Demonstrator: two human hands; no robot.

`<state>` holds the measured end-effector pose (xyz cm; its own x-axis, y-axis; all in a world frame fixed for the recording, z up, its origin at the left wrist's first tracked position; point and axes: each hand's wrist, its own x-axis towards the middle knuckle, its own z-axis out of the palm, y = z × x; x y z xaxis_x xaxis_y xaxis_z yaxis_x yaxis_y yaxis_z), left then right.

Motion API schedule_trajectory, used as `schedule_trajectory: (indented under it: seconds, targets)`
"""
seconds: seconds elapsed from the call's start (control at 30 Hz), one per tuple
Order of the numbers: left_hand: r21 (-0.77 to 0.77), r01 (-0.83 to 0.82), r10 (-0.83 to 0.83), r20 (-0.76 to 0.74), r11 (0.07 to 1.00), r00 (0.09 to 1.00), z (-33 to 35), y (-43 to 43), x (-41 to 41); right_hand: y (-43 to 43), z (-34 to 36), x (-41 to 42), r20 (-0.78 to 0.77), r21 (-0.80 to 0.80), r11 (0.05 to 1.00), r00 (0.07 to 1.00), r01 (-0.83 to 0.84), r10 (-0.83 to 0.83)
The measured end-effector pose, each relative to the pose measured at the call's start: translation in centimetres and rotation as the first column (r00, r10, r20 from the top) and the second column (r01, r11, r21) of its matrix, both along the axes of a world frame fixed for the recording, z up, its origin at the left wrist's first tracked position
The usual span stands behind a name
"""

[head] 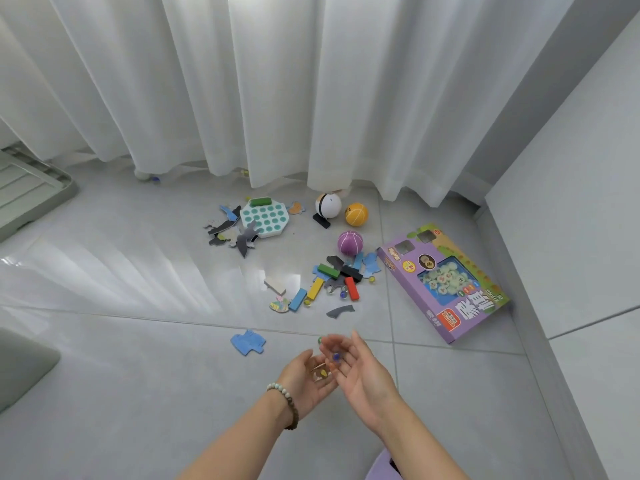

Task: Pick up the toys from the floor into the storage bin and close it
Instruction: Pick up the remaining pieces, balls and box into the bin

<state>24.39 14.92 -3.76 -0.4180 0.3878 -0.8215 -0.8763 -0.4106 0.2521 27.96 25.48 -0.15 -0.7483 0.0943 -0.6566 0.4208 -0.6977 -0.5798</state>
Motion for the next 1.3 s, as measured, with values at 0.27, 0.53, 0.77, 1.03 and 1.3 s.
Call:
schedule_trajectory:
  seconds: [0.27,0.53,0.77,1.03,1.3]
  targets:
    - [-0.227,0.012,-0.046,-0.144,0.974,0.988,2.4,-5.7,-4.7,0.2,-0.4,-4.2,0.089,0.558,0.814,0.987,-0.161,0.134]
    - [-0.494,0.009,-0.223,-0.377,0.869,0.899,2.3,-8.9,-8.3,-1.5,-7.2,-5.7,0.376,0.848,0.206,0.829,-0.488,0.414]
    - [-0.321,-0.026,-0.042,-0.201,0.947,0.979,0.9,-6.2,-9.6,-2.2,-6.0,-8.9,0.193,0.861,0.436,0.961,-0.262,0.197]
    - [-0.193,-0.049,0.028,-0.111,0.980,0.993,1.6,-3.8,-13.1,0.2,-3.0,-12.2,-0.034,0.793,0.592,0.960,-0.143,0.277]
    - [-0.294,0.014,-0.056,-0.135,0.956,0.989,0.1,-2.5,-16.1,6.2,-7.8,-13.4,0.228,0.891,0.333,0.939,-0.309,0.259]
